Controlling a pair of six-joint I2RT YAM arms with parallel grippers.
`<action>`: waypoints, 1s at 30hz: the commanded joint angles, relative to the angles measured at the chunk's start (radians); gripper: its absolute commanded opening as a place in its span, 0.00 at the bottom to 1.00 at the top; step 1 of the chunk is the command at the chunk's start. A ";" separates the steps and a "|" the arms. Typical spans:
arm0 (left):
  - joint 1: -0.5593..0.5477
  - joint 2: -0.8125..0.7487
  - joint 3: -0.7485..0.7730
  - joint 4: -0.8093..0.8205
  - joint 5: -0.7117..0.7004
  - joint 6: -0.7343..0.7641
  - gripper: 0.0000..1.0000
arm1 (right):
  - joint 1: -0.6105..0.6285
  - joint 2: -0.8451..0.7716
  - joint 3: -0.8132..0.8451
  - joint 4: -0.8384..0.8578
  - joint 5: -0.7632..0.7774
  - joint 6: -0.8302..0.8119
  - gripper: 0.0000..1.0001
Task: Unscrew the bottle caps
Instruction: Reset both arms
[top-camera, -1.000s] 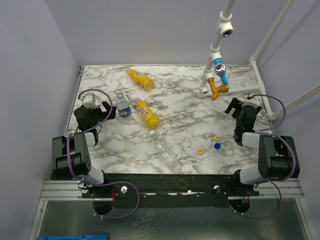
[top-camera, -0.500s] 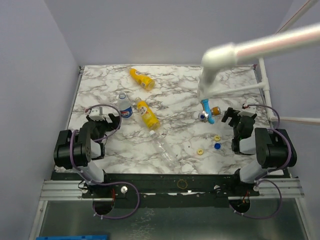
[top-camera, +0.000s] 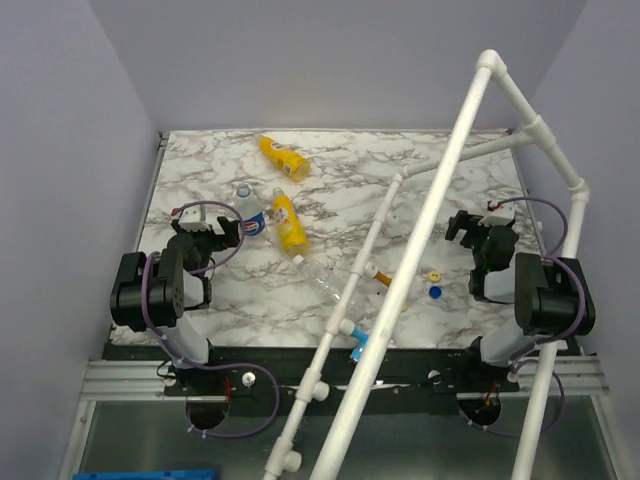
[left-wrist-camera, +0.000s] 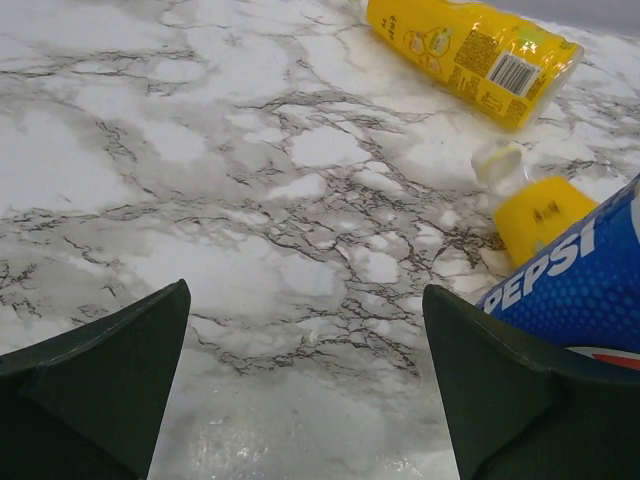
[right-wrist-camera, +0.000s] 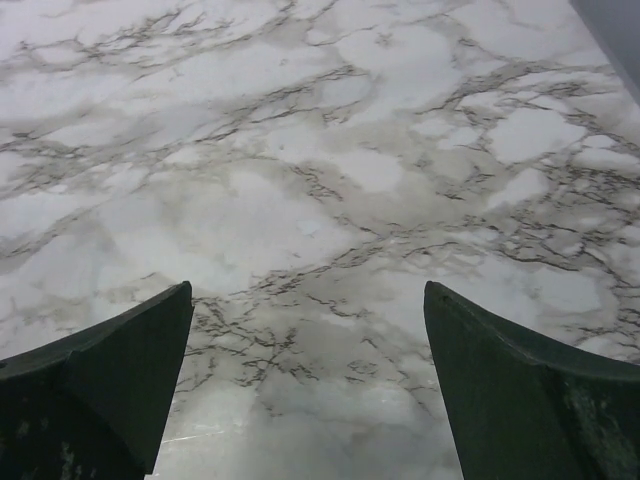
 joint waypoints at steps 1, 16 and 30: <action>-0.006 -0.009 -0.014 0.004 -0.046 -0.001 0.99 | -0.011 -0.016 0.021 -0.057 -0.074 -0.002 1.00; -0.009 -0.009 0.008 -0.036 -0.007 0.018 0.99 | -0.011 -0.015 -0.004 0.000 -0.071 -0.008 1.00; -0.012 -0.008 0.012 -0.041 -0.010 0.022 0.99 | -0.011 -0.016 -0.013 0.018 -0.072 -0.011 1.00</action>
